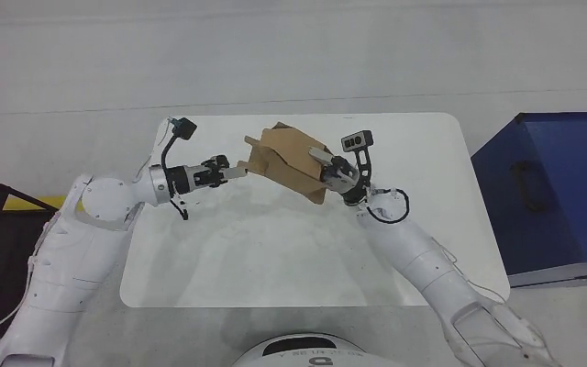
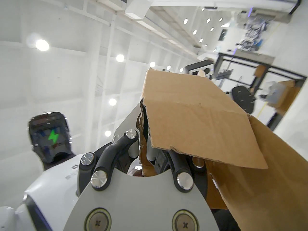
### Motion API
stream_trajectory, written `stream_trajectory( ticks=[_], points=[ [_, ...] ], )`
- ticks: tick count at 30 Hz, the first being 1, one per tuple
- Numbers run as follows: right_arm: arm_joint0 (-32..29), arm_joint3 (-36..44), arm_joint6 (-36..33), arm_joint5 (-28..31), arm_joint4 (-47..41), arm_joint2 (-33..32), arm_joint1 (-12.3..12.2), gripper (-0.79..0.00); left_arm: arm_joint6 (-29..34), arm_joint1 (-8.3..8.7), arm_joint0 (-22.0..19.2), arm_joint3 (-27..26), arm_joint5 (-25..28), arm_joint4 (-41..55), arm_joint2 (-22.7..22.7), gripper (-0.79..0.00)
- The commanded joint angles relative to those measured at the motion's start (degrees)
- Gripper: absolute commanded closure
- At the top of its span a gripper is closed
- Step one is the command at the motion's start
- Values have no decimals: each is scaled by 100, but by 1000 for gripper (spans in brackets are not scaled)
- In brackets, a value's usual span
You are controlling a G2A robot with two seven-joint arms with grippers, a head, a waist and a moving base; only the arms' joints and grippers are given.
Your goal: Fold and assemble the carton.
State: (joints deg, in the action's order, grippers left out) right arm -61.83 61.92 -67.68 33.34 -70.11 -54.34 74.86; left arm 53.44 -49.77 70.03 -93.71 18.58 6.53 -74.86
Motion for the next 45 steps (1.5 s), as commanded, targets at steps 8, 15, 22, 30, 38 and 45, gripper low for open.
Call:
stream_trajectory(
  ticks=[8, 15, 22, 30, 38, 45],
  points=[
    [471, -950, -2032, -2872, -1214, -23, 101, 0, 259, 40, 333, -374, 75, 822, -375, -785],
    [786, -1571, -1927, -2688, -1230, 114, 308, 0, 92, -32, 90, -607, -349, 560, 36, -785],
    [810, -1661, -1835, -2385, -1131, 123, 434, 0, -321, -136, -241, -727, -604, -15, 522, -785],
    [814, -1668, -2032, -2643, -1044, 139, 527, 0, -702, -258, -559, -617, -773, -527, 985, -785],
    [738, -1526, -2032, -2682, -904, 60, 552, 0, -841, -321, -701, -525, -1000, -835, 1148, -785],
    [650, -1381, -2032, -2688, -782, -37, 547, 0, -974, -367, -756, -490, -1194, -1045, 1233, -785]
  ],
)
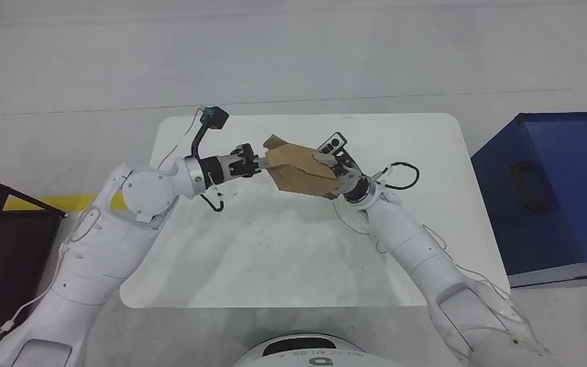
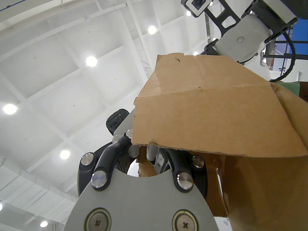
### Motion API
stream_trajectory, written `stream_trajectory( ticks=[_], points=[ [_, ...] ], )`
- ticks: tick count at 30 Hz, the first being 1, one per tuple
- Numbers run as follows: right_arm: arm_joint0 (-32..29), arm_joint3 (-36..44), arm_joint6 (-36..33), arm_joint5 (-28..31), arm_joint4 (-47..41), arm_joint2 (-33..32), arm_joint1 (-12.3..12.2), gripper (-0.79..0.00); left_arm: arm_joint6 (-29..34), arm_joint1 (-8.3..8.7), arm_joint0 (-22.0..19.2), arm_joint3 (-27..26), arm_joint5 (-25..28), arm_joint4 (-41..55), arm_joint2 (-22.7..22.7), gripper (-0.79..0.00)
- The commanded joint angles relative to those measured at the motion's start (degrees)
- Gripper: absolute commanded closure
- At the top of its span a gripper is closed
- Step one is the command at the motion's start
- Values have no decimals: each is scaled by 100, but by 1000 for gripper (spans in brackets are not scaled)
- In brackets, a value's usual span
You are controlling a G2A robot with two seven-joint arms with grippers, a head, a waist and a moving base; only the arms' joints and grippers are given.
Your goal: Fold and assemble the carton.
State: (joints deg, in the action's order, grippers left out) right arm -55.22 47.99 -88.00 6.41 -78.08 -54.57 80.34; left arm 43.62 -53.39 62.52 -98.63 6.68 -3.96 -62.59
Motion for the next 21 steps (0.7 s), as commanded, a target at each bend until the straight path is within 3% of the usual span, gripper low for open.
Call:
stream_trajectory(
  ticks=[1, 9, 14, 21],
  points=[
    [-17, 28, 0, 12, 40, -25, -1, 0, 24, -10, -15, -3, 4, 4, 13, -785],
    [-22, -19, 0, 83, 148, -95, 40, 0, 190, -30, -26, -94, 154, 85, -12, -785],
    [-19, -23, 0, 95, 169, -117, 48, 0, 324, 25, 95, 2, 315, 670, -496, -785],
    [-19, -23, 0, 95, 169, -117, 48, 0, 407, 142, 526, -160, 487, 788, -1210, -785]
  ],
)
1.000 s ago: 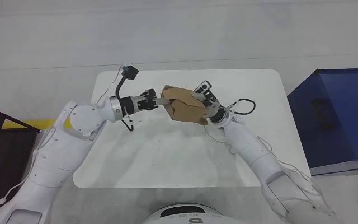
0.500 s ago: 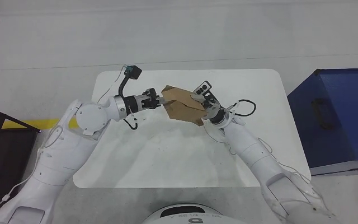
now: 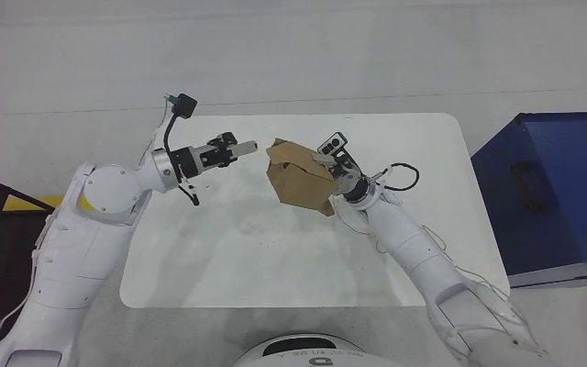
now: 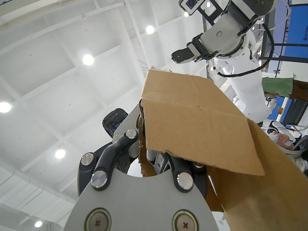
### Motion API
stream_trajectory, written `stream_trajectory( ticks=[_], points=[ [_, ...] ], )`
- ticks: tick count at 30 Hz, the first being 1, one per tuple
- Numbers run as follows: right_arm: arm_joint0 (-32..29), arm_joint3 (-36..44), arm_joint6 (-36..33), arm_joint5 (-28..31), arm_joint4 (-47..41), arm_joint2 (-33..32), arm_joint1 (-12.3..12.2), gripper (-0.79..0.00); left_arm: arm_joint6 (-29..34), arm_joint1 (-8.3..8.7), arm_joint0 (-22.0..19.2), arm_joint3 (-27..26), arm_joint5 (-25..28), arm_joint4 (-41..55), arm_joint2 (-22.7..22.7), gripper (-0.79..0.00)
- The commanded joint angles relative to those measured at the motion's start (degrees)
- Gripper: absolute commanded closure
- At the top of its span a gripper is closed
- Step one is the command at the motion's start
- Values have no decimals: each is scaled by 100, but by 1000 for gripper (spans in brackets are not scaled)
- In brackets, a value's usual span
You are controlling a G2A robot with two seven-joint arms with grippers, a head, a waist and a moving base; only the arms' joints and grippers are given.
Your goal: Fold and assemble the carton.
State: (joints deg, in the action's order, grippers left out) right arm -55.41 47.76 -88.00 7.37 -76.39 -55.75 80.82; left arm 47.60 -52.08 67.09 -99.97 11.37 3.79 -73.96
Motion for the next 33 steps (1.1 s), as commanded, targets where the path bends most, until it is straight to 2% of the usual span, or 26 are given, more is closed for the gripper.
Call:
stream_trajectory(
  ticks=[1, 9, 21, 33],
  points=[
    [0, 0, 0, 0, 0, 0, 0, 0, 17, 20, 126, -39, 24, 36, -130, -785],
    [-273, 455, 337, -115, 310, -78, -43, 0, 52, 19, 273, -74, -26, -57, -115, -785],
    [-443, 782, 602, -210, 682, -195, -67, 0, 449, -82, -282, 76, -214, -325, 482, -785],
    [-408, 717, 645, -337, 710, -242, -21, 0, 436, -104, -334, 20, -136, -581, 569, -785]
  ],
)
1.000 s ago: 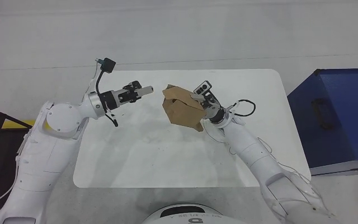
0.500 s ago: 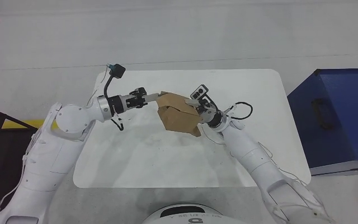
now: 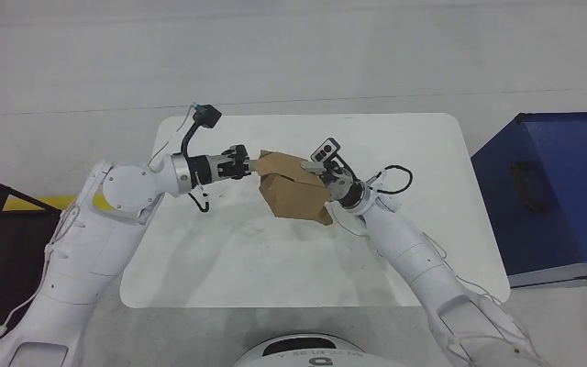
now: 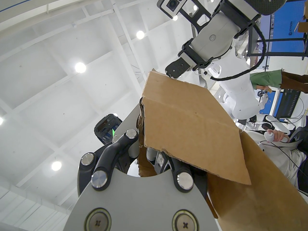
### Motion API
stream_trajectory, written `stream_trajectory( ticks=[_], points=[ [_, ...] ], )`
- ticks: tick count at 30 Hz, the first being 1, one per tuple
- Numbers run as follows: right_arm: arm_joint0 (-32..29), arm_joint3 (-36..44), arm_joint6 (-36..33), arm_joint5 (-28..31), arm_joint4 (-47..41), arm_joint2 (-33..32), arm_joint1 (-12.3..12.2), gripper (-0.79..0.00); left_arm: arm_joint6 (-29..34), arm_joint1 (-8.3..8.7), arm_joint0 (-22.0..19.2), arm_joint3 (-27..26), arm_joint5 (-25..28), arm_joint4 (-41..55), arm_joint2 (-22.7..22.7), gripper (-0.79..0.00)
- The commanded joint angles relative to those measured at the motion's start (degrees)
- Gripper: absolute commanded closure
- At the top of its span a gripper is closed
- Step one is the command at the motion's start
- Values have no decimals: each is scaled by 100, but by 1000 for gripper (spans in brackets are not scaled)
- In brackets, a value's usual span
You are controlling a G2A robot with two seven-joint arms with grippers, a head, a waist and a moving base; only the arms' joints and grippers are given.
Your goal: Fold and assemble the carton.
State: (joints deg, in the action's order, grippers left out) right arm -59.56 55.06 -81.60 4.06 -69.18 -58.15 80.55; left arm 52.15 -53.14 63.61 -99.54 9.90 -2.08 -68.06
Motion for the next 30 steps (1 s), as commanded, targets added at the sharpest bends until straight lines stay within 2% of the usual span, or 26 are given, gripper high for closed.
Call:
stream_trajectory(
  ticks=[1, 13, 21, 30],
  points=[
    [16, -28, 6, -14, -14, -3, 11, 0, -49, 5, 31, -37, 19, 28, -60, -785],
    [105, -210, 84, -63, -29, -30, 78, 0, -39, 72, 275, -133, 139, 251, -558, -785],
    [161, -285, 162, -80, 41, 31, 138, 0, 223, 40, 161, -39, 86, 294, -308, -785],
    [189, -346, 168, -83, 99, 31, 182, 0, 165, 1, 4, 60, -17, 147, -133, -785]
  ],
)
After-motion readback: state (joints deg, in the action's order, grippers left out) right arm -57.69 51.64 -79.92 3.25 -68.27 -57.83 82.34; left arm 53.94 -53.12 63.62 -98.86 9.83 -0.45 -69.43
